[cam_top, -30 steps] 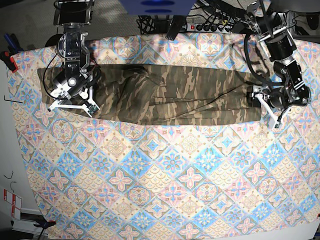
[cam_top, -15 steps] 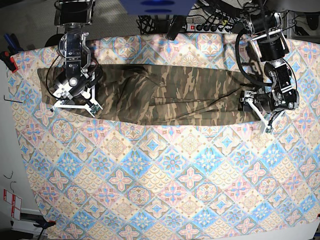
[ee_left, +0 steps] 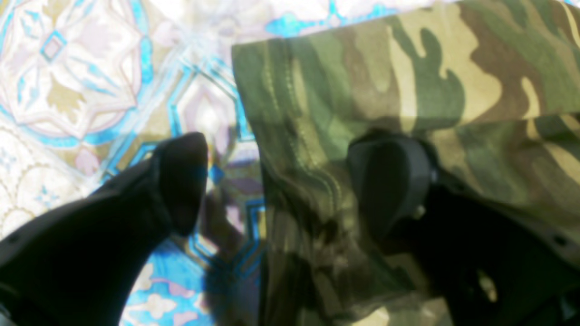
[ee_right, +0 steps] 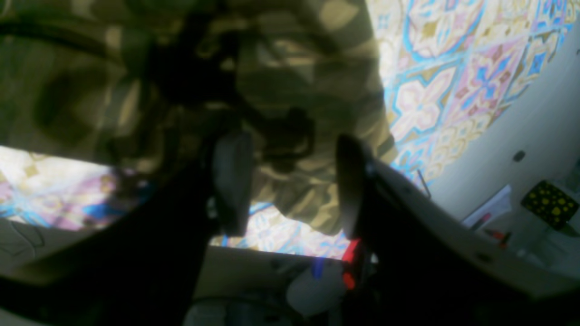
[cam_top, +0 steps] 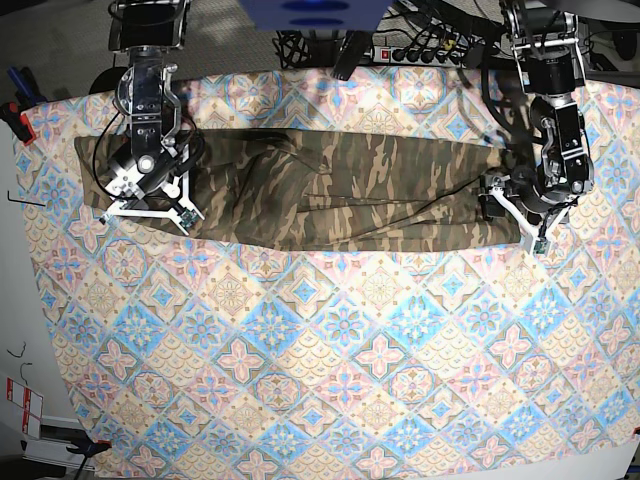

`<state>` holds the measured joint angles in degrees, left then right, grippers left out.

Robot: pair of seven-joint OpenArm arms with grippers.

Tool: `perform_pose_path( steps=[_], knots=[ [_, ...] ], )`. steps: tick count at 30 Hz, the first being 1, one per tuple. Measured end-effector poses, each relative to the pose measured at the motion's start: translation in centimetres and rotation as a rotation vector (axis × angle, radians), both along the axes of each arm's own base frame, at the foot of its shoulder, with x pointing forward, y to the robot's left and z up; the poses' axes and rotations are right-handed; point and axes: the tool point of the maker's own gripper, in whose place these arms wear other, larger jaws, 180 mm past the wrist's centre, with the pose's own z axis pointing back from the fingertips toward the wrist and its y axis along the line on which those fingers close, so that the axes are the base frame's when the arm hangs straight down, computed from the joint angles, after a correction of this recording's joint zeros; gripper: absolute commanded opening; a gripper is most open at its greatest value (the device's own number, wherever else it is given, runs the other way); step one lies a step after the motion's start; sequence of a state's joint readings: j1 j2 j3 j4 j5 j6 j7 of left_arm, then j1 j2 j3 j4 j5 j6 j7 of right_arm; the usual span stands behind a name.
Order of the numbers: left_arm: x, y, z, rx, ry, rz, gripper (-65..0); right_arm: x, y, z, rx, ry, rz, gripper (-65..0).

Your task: Fold the T-shirt properly

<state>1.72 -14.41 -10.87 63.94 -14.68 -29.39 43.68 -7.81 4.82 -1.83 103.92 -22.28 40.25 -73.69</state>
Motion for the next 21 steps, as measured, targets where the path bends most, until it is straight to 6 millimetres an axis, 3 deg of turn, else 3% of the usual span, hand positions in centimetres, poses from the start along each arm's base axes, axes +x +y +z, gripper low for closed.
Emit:
perform_pose_path(
  steps=[3,9,11,12,13,15,16,18,21],
  knots=[
    [0.6,-0.7,0.5,-0.036,-0.113,0.032,-31.7,0.0,0.0,0.0,0.0,-0.001,0.0,-36.6],
    [1.6,-2.1,0.9,-0.071,-0.206,0.072,-32.3,0.0,0.0,0.0,-0.001,0.0,0.0,-36.7],
    [2.7,-5.0,1.3,-0.117,-0.229,0.033,-32.7,0.0,0.0,0.0,0.0,0.001,0.0,-36.7],
    [3.1,-7.9,1.9,-0.205,-0.239,-0.009,-33.8,0.0,0.1,0.0,0.002,-0.001,0.0,-36.7],
    [1.4,-12.9,2.5,-0.377,-0.165,-0.123,-36.1,0.1,0.2,0.0,0.006,-0.002,0.003,-36.7],
    [-5.1,-21.2,2.0,-0.505,0.087,-0.414,-42.2,0.0,0.0,0.0,0.0,0.001,0.0,-36.8],
    [-6.6,-23.0,1.8,-0.528,0.127,-0.433,-44.9,0.2,0.0,0.1,-0.001,-0.004,0.0,-36.8],
    [-8.7,-24.8,1.3,-0.543,0.161,-0.467,-50.0,0.3,0.1,0.1,0.003,-0.009,0.002,-36.8],
    [-9.2,-23.9,0.9,-0.511,0.193,-0.497,-54.8,-0.6,-0.4,-0.1,-0.018,0.022,-0.009,-36.8]
  ],
)
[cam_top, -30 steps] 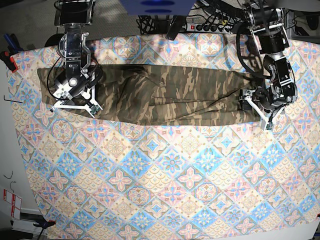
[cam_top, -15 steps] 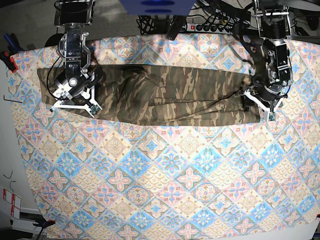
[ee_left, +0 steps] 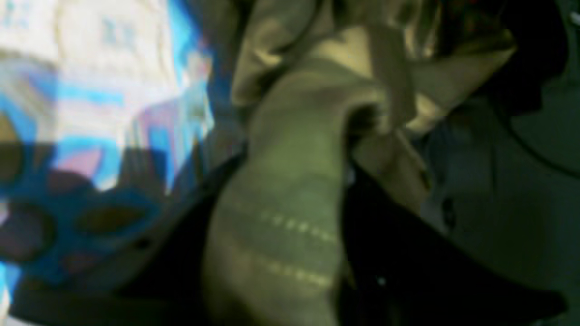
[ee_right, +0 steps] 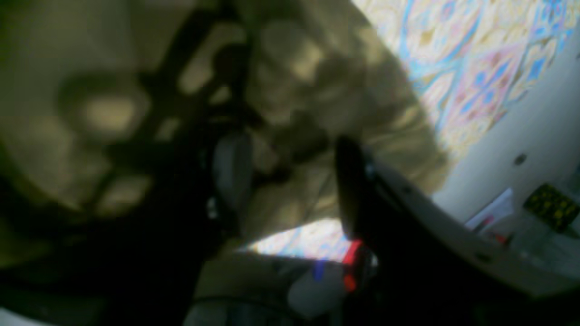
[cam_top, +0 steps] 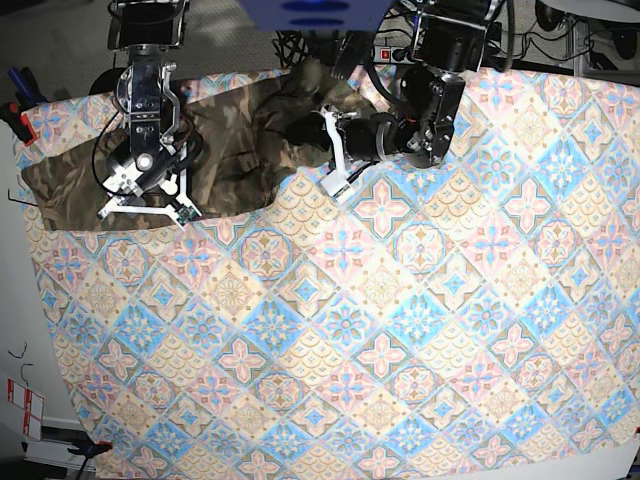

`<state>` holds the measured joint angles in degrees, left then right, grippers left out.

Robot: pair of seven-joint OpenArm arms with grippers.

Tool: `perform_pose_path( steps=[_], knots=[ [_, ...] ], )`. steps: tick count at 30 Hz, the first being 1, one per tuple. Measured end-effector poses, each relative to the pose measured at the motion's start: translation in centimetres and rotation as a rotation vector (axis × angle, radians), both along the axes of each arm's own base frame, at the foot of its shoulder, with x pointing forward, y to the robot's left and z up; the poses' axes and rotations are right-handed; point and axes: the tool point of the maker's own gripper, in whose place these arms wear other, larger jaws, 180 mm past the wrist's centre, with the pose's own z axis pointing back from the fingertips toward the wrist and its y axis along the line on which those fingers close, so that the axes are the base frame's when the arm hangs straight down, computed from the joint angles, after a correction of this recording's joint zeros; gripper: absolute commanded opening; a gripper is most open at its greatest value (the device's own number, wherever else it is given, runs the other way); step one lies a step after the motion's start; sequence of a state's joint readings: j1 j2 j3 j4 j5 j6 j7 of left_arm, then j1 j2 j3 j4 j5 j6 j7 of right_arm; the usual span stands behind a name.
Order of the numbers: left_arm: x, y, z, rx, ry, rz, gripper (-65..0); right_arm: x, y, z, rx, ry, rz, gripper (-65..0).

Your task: Fold the T-shirt properly

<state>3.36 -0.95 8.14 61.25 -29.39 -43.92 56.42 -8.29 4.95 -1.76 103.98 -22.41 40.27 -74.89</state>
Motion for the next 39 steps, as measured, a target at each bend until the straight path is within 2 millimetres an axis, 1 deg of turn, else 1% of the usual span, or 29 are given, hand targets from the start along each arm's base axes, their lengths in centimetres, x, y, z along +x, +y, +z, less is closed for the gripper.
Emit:
perform_pose_path(
  steps=[1,2,4,6,8,10,12,15,17,20,21,23,26,28,30,33,36,37,39],
  knots=[
    [-0.1,0.0,0.0,0.002,0.002,-0.003,-55.6,-0.1,-0.1,0.0,-0.006,0.002,-0.003,-36.8],
    [-0.1,0.1,-0.1,0.004,0.004,-0.003,-56.4,0.3,0.2,0.1,0.009,-0.013,0.003,-36.8],
    [0.6,0.9,-0.1,0.005,0.006,0.041,-56.9,1.0,0.8,0.3,0.034,-0.038,0.017,-36.8],
    [1.2,1.8,0.0,0.003,0.011,0.083,-58.4,0.8,0.4,0.3,0.014,-0.028,0.01,-36.8],
    [1.7,2.6,0.0,0.012,0.012,0.085,-58.9,0.4,0.0,0.3,0.0,-0.017,0.003,-36.8],
    [2.4,3.5,0.1,0.018,0.013,0.112,-59.0,0.5,0.3,0.3,0.012,-0.021,0.007,-36.8],
    [3.3,5.1,0.2,0.027,0.015,0.149,-59.1,0.8,0.5,0.3,0.022,-0.03,0.011,-36.8],
    [4.7,8.5,0.0,0.08,0.01,0.188,-59.1,0.6,0.4,0.3,0.017,-0.026,0.009,-36.8],
    [6.0,11.7,0.1,0.126,0.009,0.225,-59.1,0.6,0.4,0.2,0.017,-0.025,0.009,-36.8],
    [8.9,19.2,0.9,0.286,-0.027,0.293,-59.2,0.7,0.4,0.3,0.017,-0.028,0.009,-36.8],
    [9.8,20.9,1.3,0.335,-0.029,0.307,-59.2,0.7,0.5,0.3,0.02,-0.028,0.009,-36.8],
    [10.6,22.7,1.8,0.402,-0.023,0.287,-59.2,0.7,0.5,0.2,0.023,-0.028,0.01,-36.8],
    [11.2,22.9,2.2,0.436,-0.005,0.256,-59.2,0.6,0.4,0.2,0.017,-0.025,0.009,-36.8],
    [12.2,23.5,2.7,0.453,-0.016,0.258,-59.2,0.6,0.4,0.2,0.018,-0.023,0.009,-36.8],
    [13.4,25.4,3.6,0.495,-0.036,0.287,-59.2,0.6,0.4,0.2,0.017,-0.025,0.007,-36.8],
    [15.5,29.2,5.9,0.507,-0.08,0.405,-59.2,0.6,0.3,0.2,0.019,-0.026,0.005,-36.8],
    [16.9,32.7,8.1,0.557,-0.116,0.457,-59.2,0.6,0.1,0.3,0.013,-0.027,-0.001,-36.8],
    [17.3,33.4,8.7,0.567,-0.129,0.464,-59.2,0.6,0.1,0.3,0.014,-0.026,0.0,-36.8],
    [18.1,33.9,9.5,0.572,-0.149,0.47,-59.2,0.7,0.2,0.3,0.017,-0.028,0.0,-36.8]
  ],
)
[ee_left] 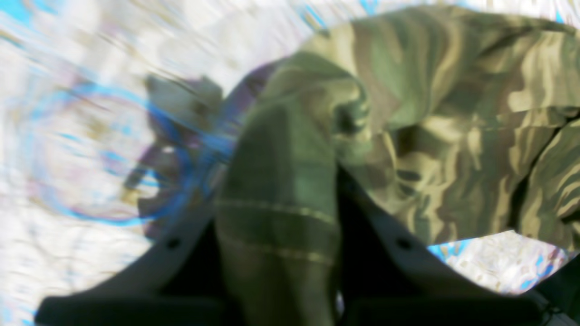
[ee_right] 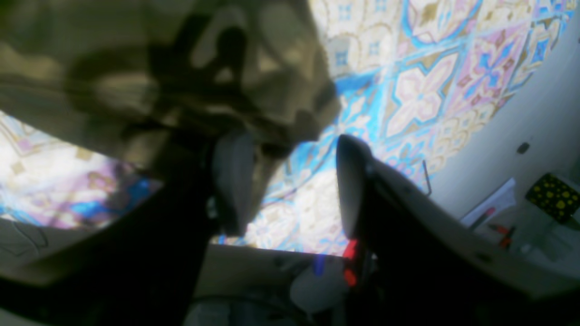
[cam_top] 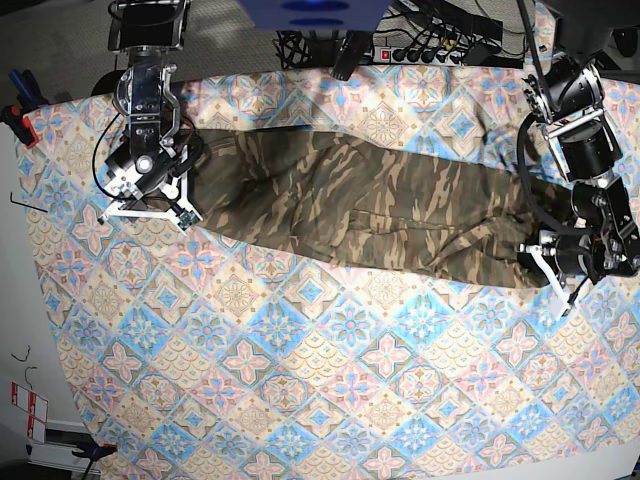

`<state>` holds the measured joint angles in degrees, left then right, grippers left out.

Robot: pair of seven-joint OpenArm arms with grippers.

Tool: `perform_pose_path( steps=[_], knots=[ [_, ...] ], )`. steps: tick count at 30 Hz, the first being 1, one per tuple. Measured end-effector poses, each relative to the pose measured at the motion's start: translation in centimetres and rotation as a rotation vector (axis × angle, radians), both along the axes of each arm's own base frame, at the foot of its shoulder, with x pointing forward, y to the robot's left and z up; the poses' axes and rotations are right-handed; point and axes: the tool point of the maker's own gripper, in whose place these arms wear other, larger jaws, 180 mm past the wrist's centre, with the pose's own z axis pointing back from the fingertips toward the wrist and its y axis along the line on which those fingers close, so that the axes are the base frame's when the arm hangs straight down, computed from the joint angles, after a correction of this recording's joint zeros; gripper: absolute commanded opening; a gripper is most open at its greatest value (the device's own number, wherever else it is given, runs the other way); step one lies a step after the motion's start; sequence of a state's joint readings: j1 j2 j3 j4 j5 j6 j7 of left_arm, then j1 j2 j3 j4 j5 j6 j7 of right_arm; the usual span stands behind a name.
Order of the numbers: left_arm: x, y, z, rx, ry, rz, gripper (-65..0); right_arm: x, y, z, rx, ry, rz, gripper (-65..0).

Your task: Fold the T-shirt properly

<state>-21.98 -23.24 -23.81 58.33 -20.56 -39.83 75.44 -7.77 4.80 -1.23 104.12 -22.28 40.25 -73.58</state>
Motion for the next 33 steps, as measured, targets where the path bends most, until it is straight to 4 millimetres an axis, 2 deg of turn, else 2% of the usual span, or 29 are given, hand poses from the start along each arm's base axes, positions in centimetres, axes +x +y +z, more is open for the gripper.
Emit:
perform_pose_path(
  steps=[3,6,9,11,14,18,21,25,26,29,33],
  knots=[
    [0.9,0.3,1.0,0.001,-0.028,0.002,-59.2,0.0,0.0,0.0,0.0,0.0,0.0,-36.8],
    [0.4,0.1,0.6,0.004,0.007,-0.008,-59.2,0.0,0.0,0.0,0.001,-0.001,0.0,-36.8],
    [-0.3,-1.1,0.1,0.003,0.039,-0.029,-59.2,0.5,0.0,0.3,-0.001,-0.01,-0.001,-36.8],
    [-0.4,-2.8,0.3,0.011,0.012,-0.064,-59.2,1.6,0.0,0.9,0.001,-0.037,0.0,-36.8],
    [0.5,-5.0,2.2,0.038,-0.076,-0.101,-59.2,2.1,0.1,1.1,0.003,-0.051,0.003,-36.8],
    [2.8,-7.6,5.9,0.045,-0.228,-0.125,-59.2,1.3,0.0,0.7,-0.002,-0.025,0.002,-36.8],
    [3.4,-11.1,7.2,0.005,-0.3,-0.149,-59.2,1.5,0.2,0.8,0.001,-0.033,0.003,-36.8],
    [1.4,-17.8,6.0,-0.03,-0.276,-0.295,-59.2,1.4,0.1,0.7,0.002,-0.031,0.001,-36.8],
    [1.1,-19.1,6.2,-0.043,-0.288,-0.315,-59.2,1.3,0.0,0.7,-0.002,-0.027,-0.002,-36.8],
    [1.0,-21.8,7.3,-0.082,-0.332,-0.342,-59.2,1.4,0.0,0.7,0.0,-0.032,-0.001,-36.8],
    [0.6,-25.2,7.4,-0.115,-0.331,-0.408,-59.2,1.3,0.1,0.7,0.002,-0.029,-0.001,-36.8]
  ],
)
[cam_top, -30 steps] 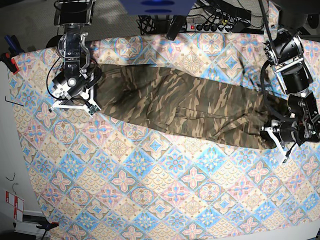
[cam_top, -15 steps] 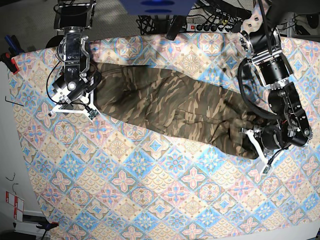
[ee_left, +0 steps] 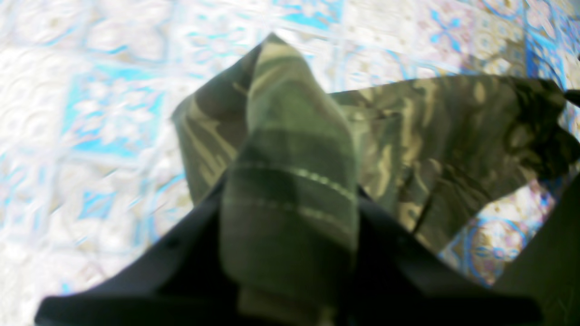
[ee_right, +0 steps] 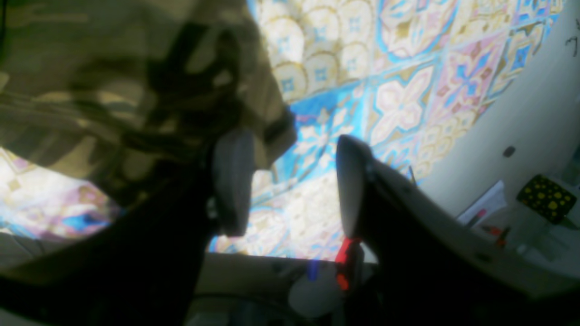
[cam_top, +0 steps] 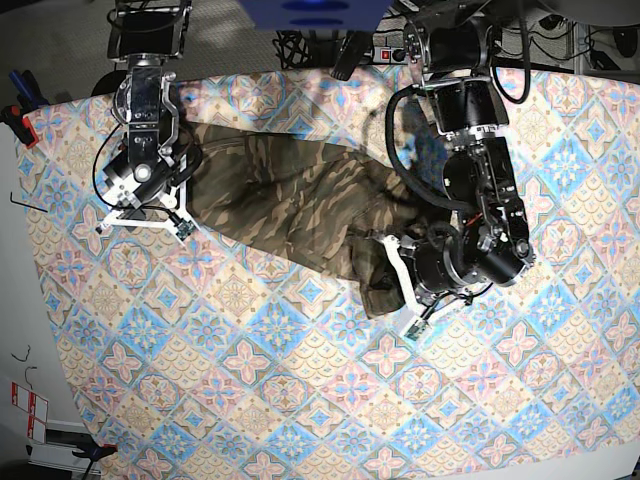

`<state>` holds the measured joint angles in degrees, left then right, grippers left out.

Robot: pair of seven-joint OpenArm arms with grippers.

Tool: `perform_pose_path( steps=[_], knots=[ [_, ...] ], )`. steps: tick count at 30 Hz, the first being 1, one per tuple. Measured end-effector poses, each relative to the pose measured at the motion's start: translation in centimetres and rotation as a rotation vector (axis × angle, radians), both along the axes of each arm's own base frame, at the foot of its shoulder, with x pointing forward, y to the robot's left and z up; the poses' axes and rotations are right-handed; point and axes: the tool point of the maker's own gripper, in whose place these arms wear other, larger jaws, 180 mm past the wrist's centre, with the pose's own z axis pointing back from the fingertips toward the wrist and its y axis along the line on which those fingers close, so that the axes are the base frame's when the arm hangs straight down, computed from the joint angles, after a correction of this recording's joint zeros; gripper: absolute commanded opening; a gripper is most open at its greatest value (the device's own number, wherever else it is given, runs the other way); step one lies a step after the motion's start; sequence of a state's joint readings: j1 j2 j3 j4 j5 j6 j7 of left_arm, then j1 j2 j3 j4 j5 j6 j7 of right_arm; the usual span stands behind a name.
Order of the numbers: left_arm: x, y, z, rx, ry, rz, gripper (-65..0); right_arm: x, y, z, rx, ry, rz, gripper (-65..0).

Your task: Fold the T-shirt properly

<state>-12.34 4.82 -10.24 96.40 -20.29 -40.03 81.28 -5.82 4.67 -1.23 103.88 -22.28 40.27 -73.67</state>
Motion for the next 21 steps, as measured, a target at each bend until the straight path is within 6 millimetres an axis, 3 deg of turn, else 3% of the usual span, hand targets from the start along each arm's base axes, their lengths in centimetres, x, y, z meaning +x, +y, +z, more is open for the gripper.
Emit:
perform_pose_path(
  steps=[7,14,17,21],
  knots=[
    [-1.0,-6.2,0.9,-0.059,-0.011,-0.135,-59.2,0.0,0.0,0.0,-0.001,0.001,0.0,-36.8],
    [-4.6,-9.6,-2.8,-0.028,0.109,-0.274,-59.2,0.0,0.0,0.0,0.001,-0.001,0.0,-36.8],
    [-6.2,-11.3,-3.3,-0.027,0.124,-0.339,-59.2,0.0,0.0,0.0,0.001,0.001,0.0,-36.8],
    [-6.4,-11.7,-3.2,-0.028,0.124,-0.353,-58.4,-0.1,-0.1,0.0,-0.002,0.001,-0.001,-36.8]
  ],
)
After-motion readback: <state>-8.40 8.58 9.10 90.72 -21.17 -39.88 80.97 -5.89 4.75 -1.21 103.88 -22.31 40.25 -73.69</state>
